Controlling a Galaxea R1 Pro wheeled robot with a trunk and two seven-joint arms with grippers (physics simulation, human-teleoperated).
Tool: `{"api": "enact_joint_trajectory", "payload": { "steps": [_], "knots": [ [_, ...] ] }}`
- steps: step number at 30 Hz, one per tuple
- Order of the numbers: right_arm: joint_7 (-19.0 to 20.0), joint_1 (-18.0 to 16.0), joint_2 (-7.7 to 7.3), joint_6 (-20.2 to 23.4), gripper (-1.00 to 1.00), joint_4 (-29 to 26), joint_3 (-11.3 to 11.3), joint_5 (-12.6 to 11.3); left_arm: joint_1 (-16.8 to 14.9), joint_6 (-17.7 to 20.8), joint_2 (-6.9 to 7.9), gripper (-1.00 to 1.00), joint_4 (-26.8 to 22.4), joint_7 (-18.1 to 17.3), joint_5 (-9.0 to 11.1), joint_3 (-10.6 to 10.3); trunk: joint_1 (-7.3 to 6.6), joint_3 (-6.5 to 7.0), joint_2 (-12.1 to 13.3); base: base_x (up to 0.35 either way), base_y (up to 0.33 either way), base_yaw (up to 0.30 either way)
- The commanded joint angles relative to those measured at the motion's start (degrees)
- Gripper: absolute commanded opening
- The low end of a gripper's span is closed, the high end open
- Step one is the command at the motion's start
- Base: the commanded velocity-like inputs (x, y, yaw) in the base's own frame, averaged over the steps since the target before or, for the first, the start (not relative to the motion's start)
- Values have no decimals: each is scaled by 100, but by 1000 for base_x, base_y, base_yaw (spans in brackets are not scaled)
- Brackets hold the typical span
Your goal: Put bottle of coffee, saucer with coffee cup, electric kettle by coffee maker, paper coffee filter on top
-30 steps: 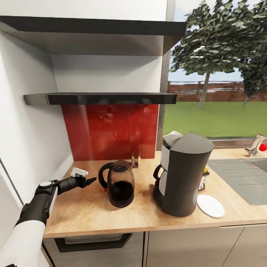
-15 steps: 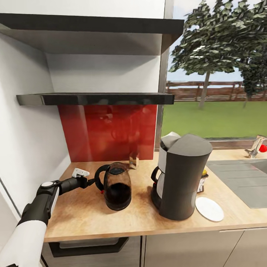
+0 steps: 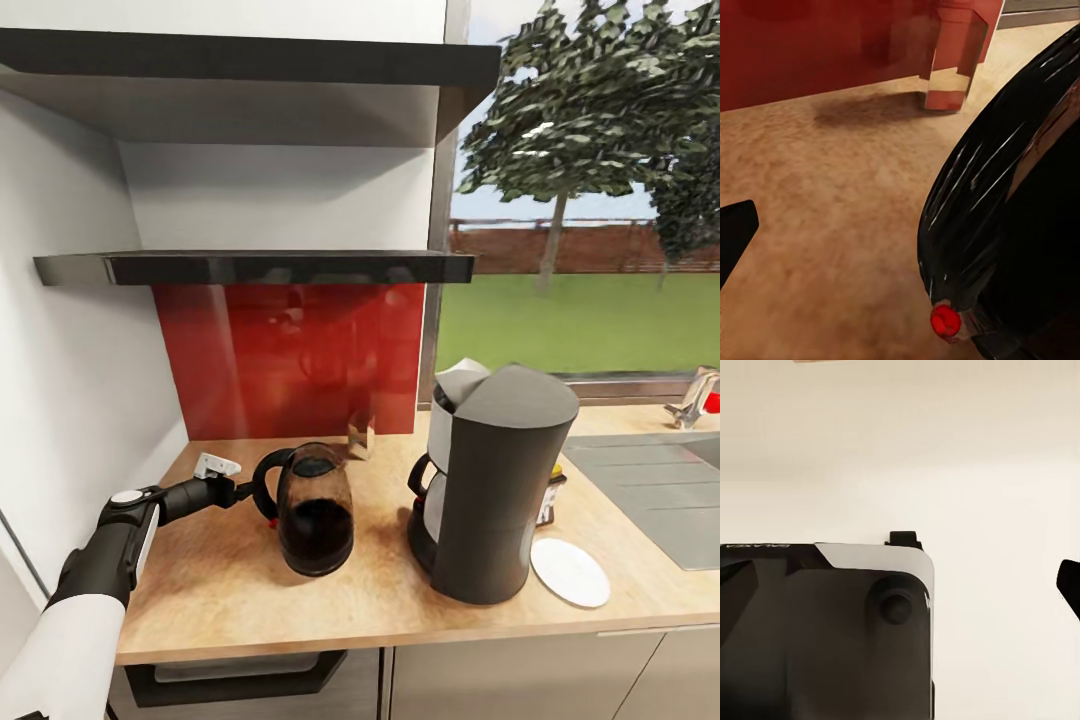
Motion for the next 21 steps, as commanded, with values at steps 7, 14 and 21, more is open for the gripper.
{"api": "enact_joint_trajectory", "payload": {
  "steps": [7, 14, 21],
  "knots": [
    [-8, -5, 0, -13, 100, 5, -48, 58, -7, 45, -10, 100, -2, -38, -20, 19, 3, -11, -10, 2, 0, 0],
    [-8, -5, 0, -13, 100, 5, -48, 58, -7, 45, -13, 100, 17, -38, -19, 19, 3, -11, -10, 33, 0, 0],
    [-8, -5, 0, -13, 100, 5, -48, 58, -7, 45, -13, 100, 18, -38, -19, 19, 3, -11, -10, 4, 0, 0]
  ]
}}
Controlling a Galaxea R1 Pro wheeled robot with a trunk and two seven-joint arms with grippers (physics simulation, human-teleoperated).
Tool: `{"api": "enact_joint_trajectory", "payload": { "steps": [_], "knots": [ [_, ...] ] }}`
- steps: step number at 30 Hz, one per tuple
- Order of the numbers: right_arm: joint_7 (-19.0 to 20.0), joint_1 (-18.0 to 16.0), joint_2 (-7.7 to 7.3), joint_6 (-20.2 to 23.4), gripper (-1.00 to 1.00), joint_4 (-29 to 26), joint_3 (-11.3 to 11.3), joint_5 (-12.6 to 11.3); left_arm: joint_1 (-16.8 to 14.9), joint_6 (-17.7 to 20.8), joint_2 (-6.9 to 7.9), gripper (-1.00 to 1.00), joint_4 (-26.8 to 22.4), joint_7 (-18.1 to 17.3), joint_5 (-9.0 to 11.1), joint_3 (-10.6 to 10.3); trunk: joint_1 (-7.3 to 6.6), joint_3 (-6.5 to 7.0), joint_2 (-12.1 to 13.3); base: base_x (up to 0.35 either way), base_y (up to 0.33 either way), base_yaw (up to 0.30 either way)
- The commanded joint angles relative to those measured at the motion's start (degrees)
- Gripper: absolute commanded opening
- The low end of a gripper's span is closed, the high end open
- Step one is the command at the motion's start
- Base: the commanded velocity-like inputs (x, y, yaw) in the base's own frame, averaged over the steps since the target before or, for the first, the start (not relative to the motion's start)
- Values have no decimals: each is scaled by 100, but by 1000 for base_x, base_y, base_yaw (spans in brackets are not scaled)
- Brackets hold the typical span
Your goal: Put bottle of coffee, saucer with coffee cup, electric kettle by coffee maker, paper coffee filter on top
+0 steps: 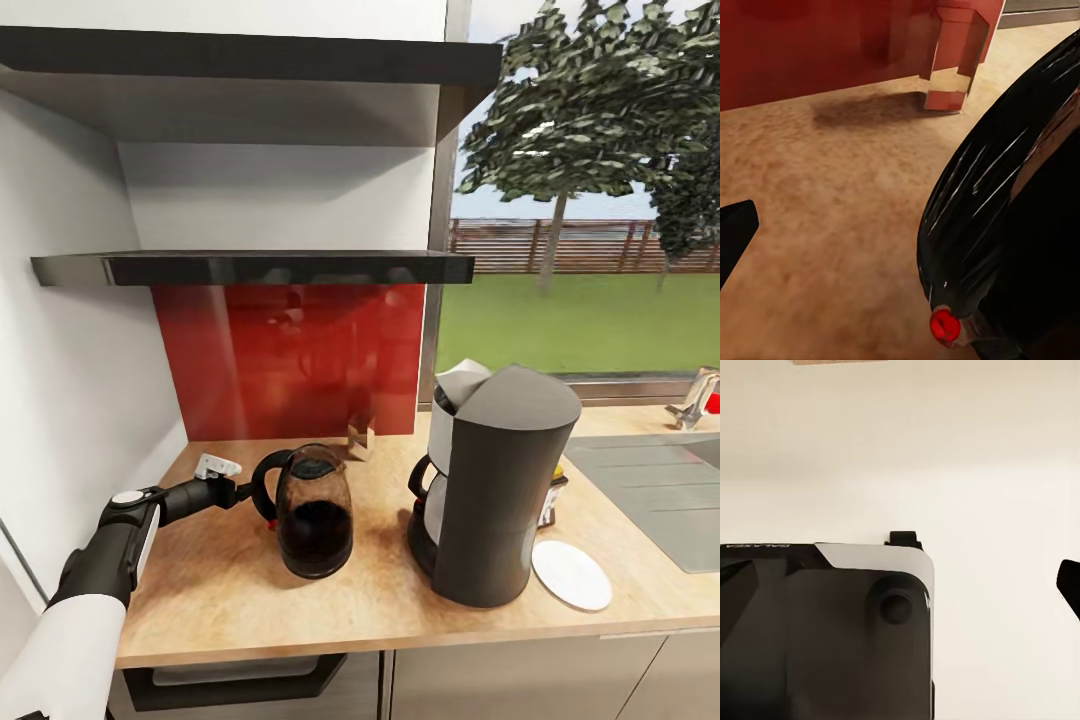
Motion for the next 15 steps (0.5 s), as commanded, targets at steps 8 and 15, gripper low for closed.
{"api": "enact_joint_trajectory", "payload": {
  "steps": [8, 15],
  "knots": [
    [-8, -5, 0, -13, 100, 5, -48, 56, -7, 45, -4, 100, -5, -38, -27, 19, 2, -11, -10, 42, 0, 0],
    [-8, -5, 0, -13, 100, 5, -48, 58, -7, 45, -16, 100, 6, -56, -19, 10, 2, -11, -10, 4, 0, 0]
  ]
}}
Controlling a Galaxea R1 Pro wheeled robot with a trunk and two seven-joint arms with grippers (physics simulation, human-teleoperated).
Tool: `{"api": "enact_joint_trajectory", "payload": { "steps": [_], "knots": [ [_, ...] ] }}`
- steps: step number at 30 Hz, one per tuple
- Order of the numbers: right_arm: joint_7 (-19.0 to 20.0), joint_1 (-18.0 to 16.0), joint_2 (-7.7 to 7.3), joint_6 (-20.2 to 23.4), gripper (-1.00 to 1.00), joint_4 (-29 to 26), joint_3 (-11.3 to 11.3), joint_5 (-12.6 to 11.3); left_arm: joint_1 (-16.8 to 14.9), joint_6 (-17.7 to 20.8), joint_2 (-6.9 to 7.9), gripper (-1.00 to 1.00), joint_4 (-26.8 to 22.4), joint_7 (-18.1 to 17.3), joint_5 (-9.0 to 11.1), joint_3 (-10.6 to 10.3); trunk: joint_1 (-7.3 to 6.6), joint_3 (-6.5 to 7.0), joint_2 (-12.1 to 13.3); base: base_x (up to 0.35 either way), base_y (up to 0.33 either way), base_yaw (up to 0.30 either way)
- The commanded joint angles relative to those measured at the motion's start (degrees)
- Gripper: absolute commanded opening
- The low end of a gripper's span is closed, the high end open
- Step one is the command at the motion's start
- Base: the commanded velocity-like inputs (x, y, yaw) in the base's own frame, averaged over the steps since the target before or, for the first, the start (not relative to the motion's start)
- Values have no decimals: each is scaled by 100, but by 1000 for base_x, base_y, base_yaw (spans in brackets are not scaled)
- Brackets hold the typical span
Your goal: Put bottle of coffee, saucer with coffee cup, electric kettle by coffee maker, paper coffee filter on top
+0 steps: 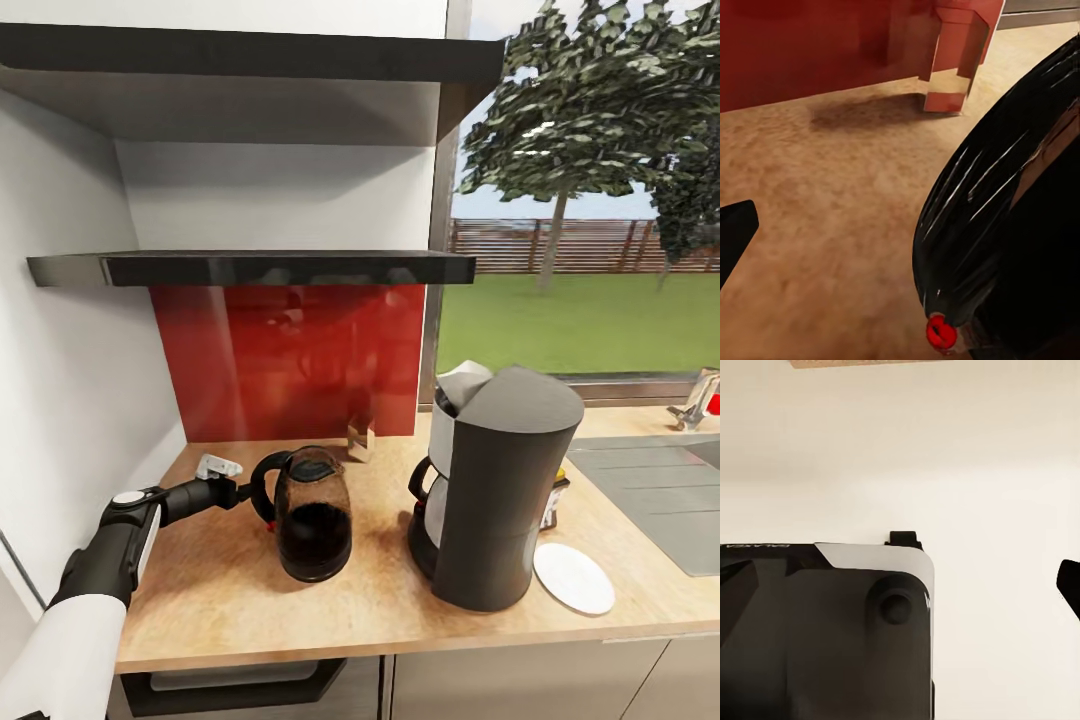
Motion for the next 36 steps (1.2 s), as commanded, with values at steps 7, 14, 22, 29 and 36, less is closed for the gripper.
{"api": "enact_joint_trajectory", "payload": {
  "steps": [7, 14, 22, 29, 36],
  "knots": [
    [-8, -5, 0, -13, 100, 5, -48, 58, -8, 56, -66, 100, -4, -12, -33, -175, 2, -11, -10, 0, 0, 0],
    [-8, -5, 0, -13, 100, 5, -48, 58, -8, 58, -114, -100, -4, -5, -28, -219, 2, -11, -10, 0, 0, 0],
    [-8, -5, 0, -13, 100, 5, -48, 58, -9, 58, -142, -100, -6, -4, -24, -211, 2, -11, -10, 0, 0, 0],
    [-8, -5, 0, -13, 100, 5, -48, 58, -15, 57, -142, -100, -13, -4, -17, -211, 2, -11, -10, 0, 0, 0],
    [-8, -5, 0, -13, 100, 5, -48, 58, -15, 80, -142, -100, -33, -19, -15, -214, 2, -11, -10, 0, 0, 0]
  ]
}}
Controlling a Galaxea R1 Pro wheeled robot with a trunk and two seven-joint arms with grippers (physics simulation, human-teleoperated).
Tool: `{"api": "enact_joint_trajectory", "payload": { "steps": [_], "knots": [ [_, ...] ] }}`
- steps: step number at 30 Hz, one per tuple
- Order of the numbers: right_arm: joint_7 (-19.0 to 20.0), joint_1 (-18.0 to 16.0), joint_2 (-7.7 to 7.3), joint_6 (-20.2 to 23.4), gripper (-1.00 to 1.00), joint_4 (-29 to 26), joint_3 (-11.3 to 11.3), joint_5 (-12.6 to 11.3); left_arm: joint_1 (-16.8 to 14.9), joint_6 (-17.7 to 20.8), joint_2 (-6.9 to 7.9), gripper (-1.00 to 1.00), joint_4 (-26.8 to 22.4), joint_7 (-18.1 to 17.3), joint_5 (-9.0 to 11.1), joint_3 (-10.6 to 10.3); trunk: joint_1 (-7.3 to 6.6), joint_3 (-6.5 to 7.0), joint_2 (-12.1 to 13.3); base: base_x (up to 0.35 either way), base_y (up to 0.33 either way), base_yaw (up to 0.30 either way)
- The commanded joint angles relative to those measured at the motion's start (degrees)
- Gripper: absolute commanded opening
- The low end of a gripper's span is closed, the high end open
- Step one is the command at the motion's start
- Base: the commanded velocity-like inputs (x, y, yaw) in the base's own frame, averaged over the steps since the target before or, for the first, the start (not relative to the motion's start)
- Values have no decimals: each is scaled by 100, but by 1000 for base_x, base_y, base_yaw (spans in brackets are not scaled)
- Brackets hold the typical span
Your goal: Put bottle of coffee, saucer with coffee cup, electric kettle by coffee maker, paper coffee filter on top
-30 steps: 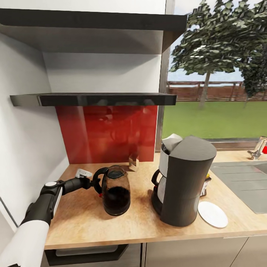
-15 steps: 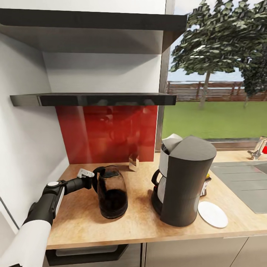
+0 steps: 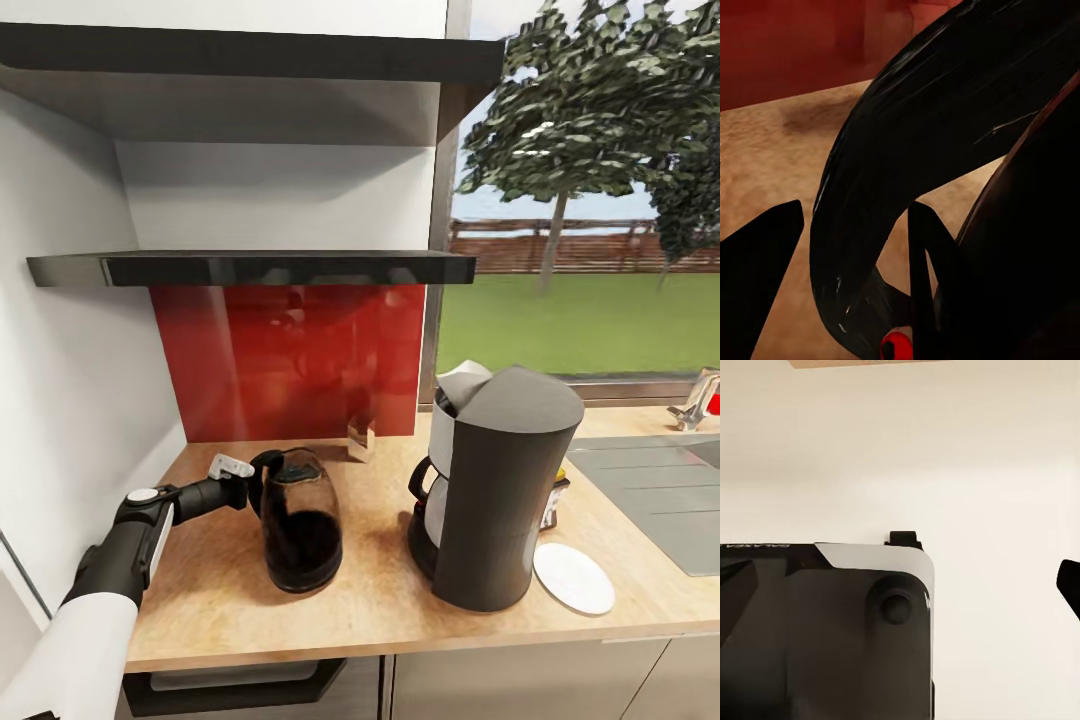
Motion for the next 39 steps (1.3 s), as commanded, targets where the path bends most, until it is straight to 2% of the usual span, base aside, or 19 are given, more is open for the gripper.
{"api": "enact_joint_trajectory", "payload": {
  "steps": [1, 14, 20, 23, 26, 39],
  "knots": [
    [-8, -5, 0, -13, 100, 5, -48, 57, -7, 58, -3, -100, -23, -44, -9, 21, 2, -11, -11, 0, 0, 0],
    [-8, -5, 8, -13, 100, 5, -45, 60, -73, 124, -26, -100, -93, -61, 13, 40, 2, -11, -11, 0, 0, 0],
    [-7, 12, 37, -46, 100, -28, -31, 90, -92, 166, -244, -100, -128, 3, 31, 23, 2, -11, -11, 0, 0, 0],
    [-14, 12, 133, -65, 100, -80, -31, 89, -120, 177, -227, -100, -125, -53, 34, 63, 2, -11, -11, 0, 0, 0],
    [-22, 12, 144, -70, 100, -98, -31, 88, -149, 214, -267, -100, -156, -49, 31, 53, 2, -11, -11, 0, 0, 0],
    [-26, 12, 125, -74, 100, -146, -30, 84, -163, 687, -693, -100, -536, 354, -41, -350, 2, -11, -11, 0, 0, 0]
  ]
}}
